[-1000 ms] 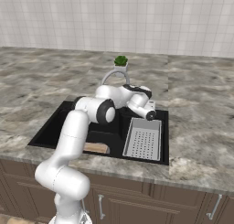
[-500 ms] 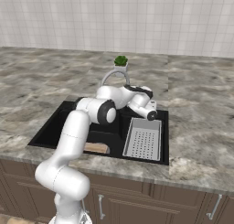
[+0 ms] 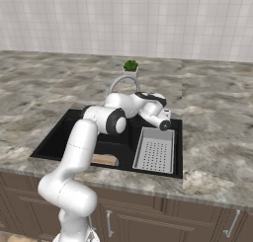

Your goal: Turn on the sink faucet with hot water and rinse the cutting board for ten seconds, then turn off the faucet. Push the cutting board to reach the water if necessary.

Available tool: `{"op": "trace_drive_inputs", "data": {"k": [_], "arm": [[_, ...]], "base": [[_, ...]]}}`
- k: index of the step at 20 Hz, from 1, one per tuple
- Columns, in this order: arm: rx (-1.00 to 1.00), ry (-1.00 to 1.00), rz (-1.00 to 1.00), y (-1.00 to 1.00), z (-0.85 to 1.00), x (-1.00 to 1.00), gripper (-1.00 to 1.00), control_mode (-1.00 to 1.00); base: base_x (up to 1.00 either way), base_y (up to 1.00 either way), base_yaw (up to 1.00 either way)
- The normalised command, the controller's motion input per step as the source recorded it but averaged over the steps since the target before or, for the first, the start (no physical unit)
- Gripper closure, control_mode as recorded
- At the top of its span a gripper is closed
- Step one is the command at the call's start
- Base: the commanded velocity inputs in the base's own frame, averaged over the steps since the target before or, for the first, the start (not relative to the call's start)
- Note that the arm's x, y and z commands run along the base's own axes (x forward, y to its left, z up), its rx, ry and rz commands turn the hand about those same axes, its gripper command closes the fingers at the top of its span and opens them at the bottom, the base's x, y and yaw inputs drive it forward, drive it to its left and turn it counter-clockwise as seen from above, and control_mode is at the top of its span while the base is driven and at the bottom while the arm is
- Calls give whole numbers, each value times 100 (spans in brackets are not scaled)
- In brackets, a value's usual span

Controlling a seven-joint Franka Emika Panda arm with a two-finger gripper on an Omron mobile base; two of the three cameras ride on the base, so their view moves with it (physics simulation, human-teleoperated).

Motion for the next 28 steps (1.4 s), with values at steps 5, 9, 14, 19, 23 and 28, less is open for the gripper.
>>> {"op": "trace_drive_inputs", "data": {"k": [5,9,14,19,23,28], "arm": [[0,0,-2,-39,0,0,100,-100],[0,0,-2,-41,0,0,100,-100],[1,0,-1,-47,0,0,100,-100],[1,0,0,-51,0,-6,100,-100],[1,0,0,-56,0,-24,100,-100],[1,0,0,-61,0,-44,100,-100]], "base": [[0,0,0],[0,0,0],[0,0,0],[0,0,0],[0,0,0],[0,0,0]]}}
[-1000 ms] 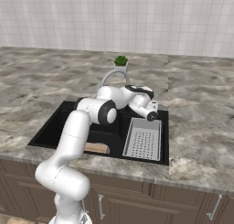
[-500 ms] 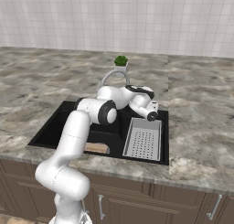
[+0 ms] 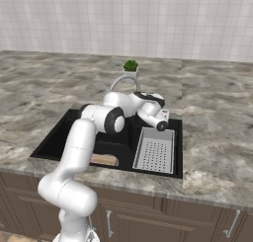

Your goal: Turn on the sink faucet with hot water and rinse the cutting board for ten seconds, then turn off the faucet. Push the cutting board to reach the water if necessary.

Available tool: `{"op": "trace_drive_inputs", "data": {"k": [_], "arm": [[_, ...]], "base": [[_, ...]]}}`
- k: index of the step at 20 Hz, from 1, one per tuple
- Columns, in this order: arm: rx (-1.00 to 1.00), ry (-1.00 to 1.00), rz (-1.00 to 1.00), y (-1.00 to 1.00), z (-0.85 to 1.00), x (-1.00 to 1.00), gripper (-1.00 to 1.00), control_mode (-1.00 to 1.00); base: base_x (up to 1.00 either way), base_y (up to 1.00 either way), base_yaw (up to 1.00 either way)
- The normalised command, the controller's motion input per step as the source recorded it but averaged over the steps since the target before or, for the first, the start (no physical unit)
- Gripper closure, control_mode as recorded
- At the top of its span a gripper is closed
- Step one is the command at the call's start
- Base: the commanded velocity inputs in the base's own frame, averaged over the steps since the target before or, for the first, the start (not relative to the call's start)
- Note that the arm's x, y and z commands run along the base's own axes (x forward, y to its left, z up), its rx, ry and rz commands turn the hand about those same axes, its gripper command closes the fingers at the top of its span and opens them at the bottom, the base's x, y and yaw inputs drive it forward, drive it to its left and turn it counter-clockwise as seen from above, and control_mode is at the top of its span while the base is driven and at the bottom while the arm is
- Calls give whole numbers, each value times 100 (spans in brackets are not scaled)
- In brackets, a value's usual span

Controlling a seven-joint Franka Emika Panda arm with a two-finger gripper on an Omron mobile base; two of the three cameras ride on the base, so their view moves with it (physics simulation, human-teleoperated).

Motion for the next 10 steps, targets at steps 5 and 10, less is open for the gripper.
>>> {"op": "trace_drive_inputs", "data": {"k": [5,10], "arm": [[3,0,0,-74,0,-41,100,-100],[5,0,0,-87,0,-40,100,-100]], "base": [[0,0,0],[0,0,0]]}}
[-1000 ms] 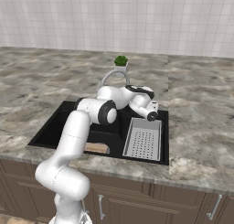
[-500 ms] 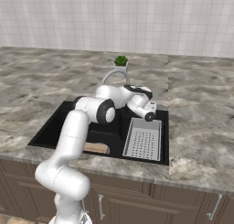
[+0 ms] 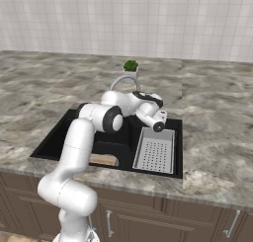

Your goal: Turn on the sink faucet with hot water and rinse the cutting board for ten seconds, then turn off the faucet. Push the cutting board to reach the water if necessary.

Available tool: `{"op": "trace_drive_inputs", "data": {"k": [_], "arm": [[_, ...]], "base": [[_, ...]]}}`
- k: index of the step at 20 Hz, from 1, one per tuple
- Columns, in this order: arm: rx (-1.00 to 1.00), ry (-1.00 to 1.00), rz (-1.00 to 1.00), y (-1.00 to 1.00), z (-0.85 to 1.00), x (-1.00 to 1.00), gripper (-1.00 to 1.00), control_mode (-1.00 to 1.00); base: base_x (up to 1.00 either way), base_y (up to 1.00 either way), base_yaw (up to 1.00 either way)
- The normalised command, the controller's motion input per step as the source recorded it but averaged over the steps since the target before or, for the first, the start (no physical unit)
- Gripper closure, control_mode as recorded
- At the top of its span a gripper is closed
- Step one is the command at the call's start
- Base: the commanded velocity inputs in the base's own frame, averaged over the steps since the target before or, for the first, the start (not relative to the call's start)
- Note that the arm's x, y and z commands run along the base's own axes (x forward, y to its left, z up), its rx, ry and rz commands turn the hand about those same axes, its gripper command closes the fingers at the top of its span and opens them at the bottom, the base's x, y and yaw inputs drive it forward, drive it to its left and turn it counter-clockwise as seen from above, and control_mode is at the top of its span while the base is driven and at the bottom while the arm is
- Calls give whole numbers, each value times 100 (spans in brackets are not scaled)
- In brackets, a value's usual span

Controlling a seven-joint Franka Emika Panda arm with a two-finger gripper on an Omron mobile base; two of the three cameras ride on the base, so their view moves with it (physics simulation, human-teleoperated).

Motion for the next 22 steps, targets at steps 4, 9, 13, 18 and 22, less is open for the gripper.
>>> {"op": "trace_drive_inputs", "data": {"k": [4,9,13,18,22], "arm": [[7,0,0,-98,-1,-38,100,-100],[10,0,0,-100,-2,-28,100,-100],[11,0,-1,-100,-3,-39,100,-100],[10,0,-2,-100,0,-50,100,-100],[10,0,-2,-100,0,-63,100,-100]], "base": [[0,0,0],[0,0,0],[0,0,0],[0,0,0],[0,0,0]]}}
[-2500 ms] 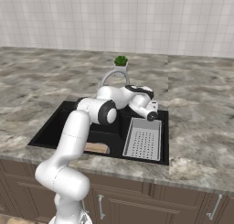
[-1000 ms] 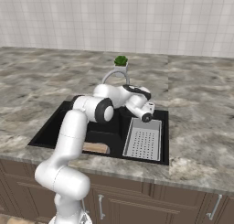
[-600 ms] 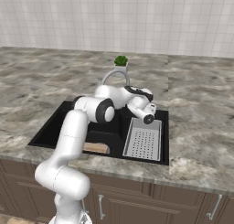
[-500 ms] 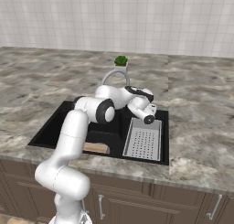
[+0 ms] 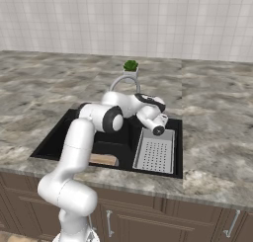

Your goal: Turn on the sink faucet with hot water and rinse the cutting board for ten seconds, then turn off the faucet. Push the cutting board to reach the water if necessary.

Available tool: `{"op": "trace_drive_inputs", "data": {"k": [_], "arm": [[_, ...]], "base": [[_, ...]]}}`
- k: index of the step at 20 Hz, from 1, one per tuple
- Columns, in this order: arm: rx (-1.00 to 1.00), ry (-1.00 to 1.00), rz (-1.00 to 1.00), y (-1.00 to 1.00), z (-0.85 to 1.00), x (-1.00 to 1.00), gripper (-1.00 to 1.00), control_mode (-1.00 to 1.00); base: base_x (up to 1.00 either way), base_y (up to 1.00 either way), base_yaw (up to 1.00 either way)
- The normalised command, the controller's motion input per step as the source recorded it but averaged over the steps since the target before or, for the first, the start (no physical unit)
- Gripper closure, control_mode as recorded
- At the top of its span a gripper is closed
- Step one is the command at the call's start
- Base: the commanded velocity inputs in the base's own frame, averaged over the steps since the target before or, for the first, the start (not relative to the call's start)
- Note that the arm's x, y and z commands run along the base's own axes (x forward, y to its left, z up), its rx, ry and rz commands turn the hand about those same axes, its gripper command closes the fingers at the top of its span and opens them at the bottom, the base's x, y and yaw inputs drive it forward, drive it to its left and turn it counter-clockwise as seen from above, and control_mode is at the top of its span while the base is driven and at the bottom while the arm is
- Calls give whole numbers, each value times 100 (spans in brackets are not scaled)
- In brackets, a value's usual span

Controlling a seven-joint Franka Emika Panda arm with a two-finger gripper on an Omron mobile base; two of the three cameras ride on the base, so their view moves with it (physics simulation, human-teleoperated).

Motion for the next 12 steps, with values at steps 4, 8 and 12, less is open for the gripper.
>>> {"op": "trace_drive_inputs", "data": {"k": [4,8,12], "arm": [[10,0,-1,-100,0,-67,100,-100],[11,0,0,-100,0,-71,100,-100],[12,0,0,-100,-2,-73,100,-100]], "base": [[0,0,0],[0,0,0],[0,0,0]]}}
